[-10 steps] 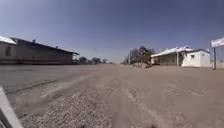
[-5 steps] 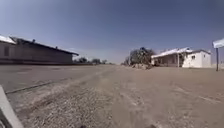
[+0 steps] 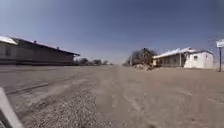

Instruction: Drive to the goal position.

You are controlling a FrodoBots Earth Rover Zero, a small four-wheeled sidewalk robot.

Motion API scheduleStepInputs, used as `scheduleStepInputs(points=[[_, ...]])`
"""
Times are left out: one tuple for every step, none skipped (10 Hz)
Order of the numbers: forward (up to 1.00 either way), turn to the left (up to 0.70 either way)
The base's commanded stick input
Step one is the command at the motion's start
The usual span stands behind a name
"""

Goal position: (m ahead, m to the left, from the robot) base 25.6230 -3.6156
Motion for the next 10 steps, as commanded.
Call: scheduleStepInputs(points=[[0.7, 0.0], [0.7, 0.0], [0.7, 0.0], [0.7, 0.0], [0.7, 0.0], [0.7, 0.0], [0.7, 0.0], [0.7, 0.0], [0.7, 0.0], [0.7, 0.0]])
